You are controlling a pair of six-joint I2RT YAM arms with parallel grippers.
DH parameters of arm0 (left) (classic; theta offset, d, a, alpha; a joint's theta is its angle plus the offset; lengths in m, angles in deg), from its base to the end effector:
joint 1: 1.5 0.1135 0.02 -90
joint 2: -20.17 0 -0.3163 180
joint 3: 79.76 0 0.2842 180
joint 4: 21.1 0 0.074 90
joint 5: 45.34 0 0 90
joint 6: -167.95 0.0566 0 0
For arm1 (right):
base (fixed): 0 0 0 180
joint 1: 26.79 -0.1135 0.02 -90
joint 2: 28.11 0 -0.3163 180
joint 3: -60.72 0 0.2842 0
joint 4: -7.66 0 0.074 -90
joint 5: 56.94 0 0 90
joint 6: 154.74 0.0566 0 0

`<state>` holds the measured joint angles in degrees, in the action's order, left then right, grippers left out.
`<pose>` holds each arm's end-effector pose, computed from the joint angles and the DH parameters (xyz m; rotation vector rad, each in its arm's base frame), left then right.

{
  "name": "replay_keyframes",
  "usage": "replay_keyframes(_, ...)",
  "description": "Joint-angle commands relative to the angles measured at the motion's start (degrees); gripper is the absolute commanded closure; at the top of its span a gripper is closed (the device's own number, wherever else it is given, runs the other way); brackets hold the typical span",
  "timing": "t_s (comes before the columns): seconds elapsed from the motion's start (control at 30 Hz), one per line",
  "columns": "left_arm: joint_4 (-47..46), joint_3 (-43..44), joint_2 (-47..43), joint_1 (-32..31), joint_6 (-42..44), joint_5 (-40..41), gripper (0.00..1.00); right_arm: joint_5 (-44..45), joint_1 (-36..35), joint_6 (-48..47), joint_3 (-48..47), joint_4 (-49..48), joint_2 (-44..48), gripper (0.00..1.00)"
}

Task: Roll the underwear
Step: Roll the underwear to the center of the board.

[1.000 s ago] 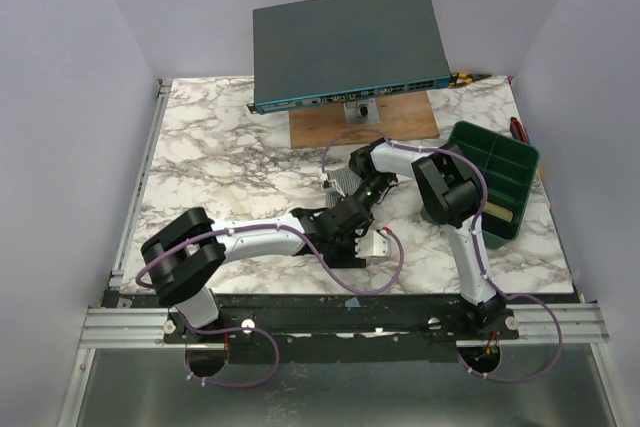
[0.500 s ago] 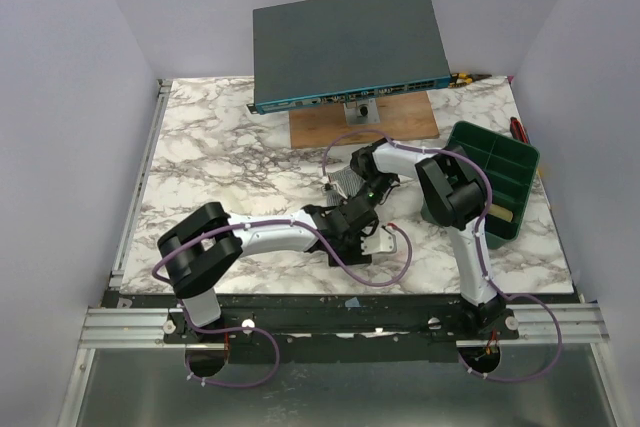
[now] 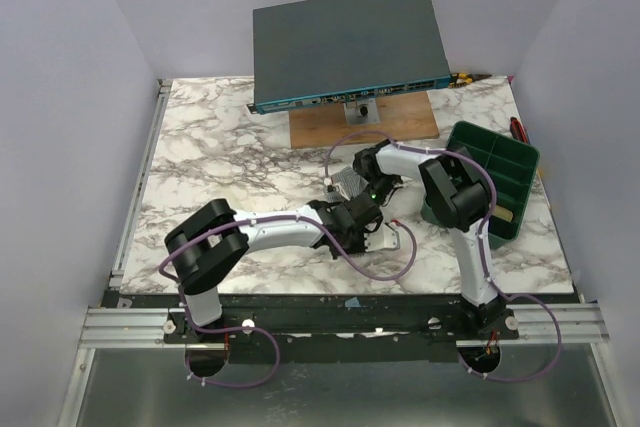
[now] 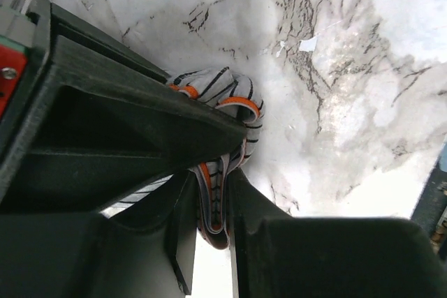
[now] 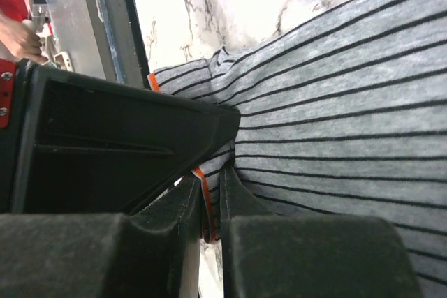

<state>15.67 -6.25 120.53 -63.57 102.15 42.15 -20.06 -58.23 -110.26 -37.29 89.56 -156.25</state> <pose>0.1798 -0.3444 0.1793 1.8617 1.9667 -0.2621 0.3353 0.2580 0.1195 1.4044 -2.1689 -1.3373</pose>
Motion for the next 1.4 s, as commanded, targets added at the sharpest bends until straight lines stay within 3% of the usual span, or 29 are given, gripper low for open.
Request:
replay_keyframes(0.0, 6.6, 3.3, 2.7, 3.0, -1.7, -11.6, 1.00, 2.1, 0.8, 4.1, 2.3, -6.0, 5.0, 0.82)
replay_keyframes(0.1, 7.8, 4.3, 3.2, 4.3, -2.2, -14.9, 1.00, 2.5, 1.3, 6.9, 2.2, -7.7, 6.7, 0.70)
replay_keyframes(0.13, 7.8, 4.3, 3.2, 4.7, -2.2, -15.6, 1.00, 2.8, 1.6, 7.6, 1.8, -8.0, 7.2, 0.56)
replay_keyframes(0.2, 7.8, 4.6, 3.2, 5.4, -2.1, -17.1, 1.00, 3.2, 2.2, 8.5, 1.2, -8.3, 8.2, 0.44)
replay_keyframes(0.37, 7.7, 4.9, 3.3, 6.6, -2.4, -19.5, 1.00, 4.2, 4.2, 10.8, 0.4, -9.9, 10.6, 0.36)
replay_keyframes(0.73, 3.4, 3.0, 2.0, 10.7, -7.2, -25.3, 1.00, 7.8, 13.0, 20.0, 9.2, -23.8, 18.7, 0.33)
replay_keyframes(1.03, -0.6, 0.5, 3.6, 15.9, -13.6, -31.4, 1.00, 7.8, 13.2, 24.6, 16.4, -32.3, 27.0, 0.33)
replay_keyframes(1.37, -0.6, 2.2, 6.9, 23.3, -17.0, -40.7, 1.00, 6.0, 13.2, 21.9, 27.0, -40.6, 34.5, 0.34)
